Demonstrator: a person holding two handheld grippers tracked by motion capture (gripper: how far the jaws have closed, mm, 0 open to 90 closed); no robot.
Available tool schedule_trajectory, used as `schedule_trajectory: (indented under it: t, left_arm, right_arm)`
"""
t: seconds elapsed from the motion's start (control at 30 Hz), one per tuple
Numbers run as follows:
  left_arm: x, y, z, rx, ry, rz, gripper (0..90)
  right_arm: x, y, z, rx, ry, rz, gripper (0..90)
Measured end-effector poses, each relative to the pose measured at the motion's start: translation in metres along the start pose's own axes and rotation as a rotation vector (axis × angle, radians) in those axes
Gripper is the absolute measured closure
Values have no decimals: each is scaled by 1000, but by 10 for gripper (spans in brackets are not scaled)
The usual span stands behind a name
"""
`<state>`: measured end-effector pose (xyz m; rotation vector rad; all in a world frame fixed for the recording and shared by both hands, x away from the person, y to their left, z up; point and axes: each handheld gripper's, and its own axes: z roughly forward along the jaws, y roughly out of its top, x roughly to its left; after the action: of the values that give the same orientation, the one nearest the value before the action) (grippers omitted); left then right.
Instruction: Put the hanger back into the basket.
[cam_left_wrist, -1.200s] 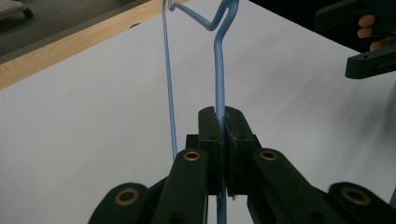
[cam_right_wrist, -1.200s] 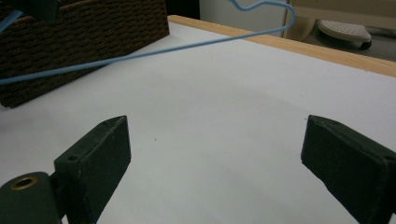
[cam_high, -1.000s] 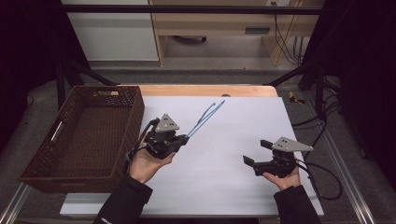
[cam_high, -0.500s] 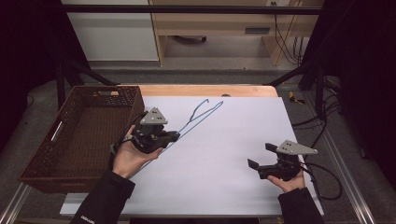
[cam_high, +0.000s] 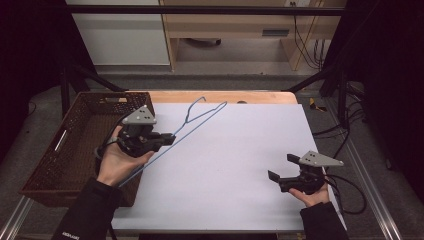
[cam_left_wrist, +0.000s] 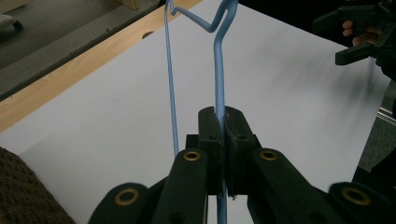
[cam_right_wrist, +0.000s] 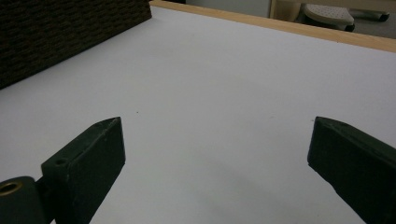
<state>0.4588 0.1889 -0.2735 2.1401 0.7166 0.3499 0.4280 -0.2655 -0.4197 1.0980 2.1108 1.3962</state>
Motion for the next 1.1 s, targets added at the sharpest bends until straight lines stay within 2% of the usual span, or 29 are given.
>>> schedule_trajectory:
  t: [0.2, 0.37, 0.53, 0.67, 0.97, 1.1]
  left_arm:
    - [10, 0, -16, -4, 15, 5, 870]
    - [20, -1, -29, -21, 16, -8, 870]
    - [30, -4, -43, -28, 38, -7, 870]
    - [41, -7, -57, -49, 52, -26, 870]
    - [71, -25, -90, -89, 104, -51, 870]
    - [87, -39, -100, -86, 140, -76, 870]
  right_arm:
    - [0, 0, -3, -3, -7, -3, 42]
    - [0, -1, -5, -7, -17, -10, 34]
    - [-1, -2, -7, -10, -26, -3, 25]
    - [-1, -3, -7, -10, -27, -5, 23]
    - [0, -4, -6, 1, -27, -2, 23]
    - [-1, -4, -7, -2, -29, -3, 23]
